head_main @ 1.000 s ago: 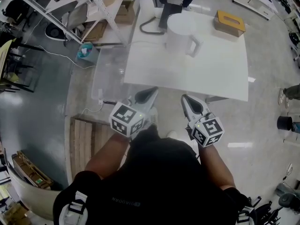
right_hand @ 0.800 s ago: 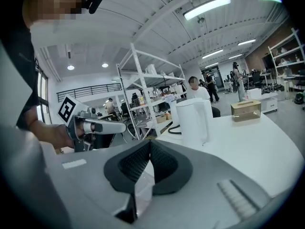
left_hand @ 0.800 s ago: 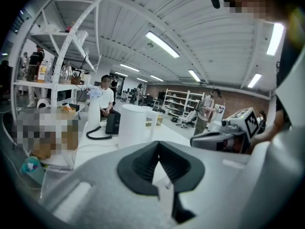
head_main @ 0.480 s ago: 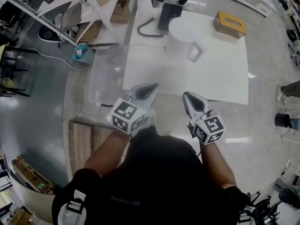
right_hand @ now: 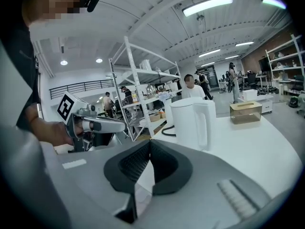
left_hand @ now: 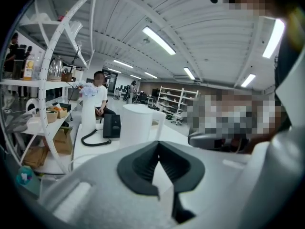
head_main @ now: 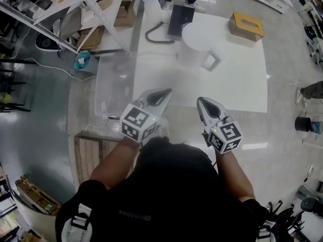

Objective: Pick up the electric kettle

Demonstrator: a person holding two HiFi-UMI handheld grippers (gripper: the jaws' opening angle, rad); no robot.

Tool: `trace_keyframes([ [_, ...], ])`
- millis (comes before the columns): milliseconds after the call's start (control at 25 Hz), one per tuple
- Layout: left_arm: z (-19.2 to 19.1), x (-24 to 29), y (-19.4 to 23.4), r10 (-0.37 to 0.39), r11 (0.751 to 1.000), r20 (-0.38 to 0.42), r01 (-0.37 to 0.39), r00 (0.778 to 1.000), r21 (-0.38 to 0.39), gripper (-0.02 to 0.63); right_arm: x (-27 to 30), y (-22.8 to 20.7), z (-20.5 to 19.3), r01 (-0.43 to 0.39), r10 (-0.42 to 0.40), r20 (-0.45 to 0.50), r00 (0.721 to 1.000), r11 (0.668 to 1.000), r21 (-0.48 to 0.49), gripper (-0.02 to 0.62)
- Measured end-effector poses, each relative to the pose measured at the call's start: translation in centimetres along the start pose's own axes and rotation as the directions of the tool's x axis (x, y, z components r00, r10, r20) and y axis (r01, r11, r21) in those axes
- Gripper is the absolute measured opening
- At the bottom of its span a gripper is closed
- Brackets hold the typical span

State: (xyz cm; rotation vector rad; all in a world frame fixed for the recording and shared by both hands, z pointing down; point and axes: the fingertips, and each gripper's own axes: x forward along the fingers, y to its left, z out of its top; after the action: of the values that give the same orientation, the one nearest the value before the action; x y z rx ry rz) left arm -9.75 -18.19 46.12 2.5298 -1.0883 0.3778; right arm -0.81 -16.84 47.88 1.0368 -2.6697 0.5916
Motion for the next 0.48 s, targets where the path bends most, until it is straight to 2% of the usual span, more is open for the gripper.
trace_keyframes([
  [480,0.4,0.0,3.1,-0.048,0.999,-0.009,0.048,0.999,0.018,0.003,3.1,0.1,1.8,0.075,-0.075,0.014,0.997,0.997,0.004,0.005],
])
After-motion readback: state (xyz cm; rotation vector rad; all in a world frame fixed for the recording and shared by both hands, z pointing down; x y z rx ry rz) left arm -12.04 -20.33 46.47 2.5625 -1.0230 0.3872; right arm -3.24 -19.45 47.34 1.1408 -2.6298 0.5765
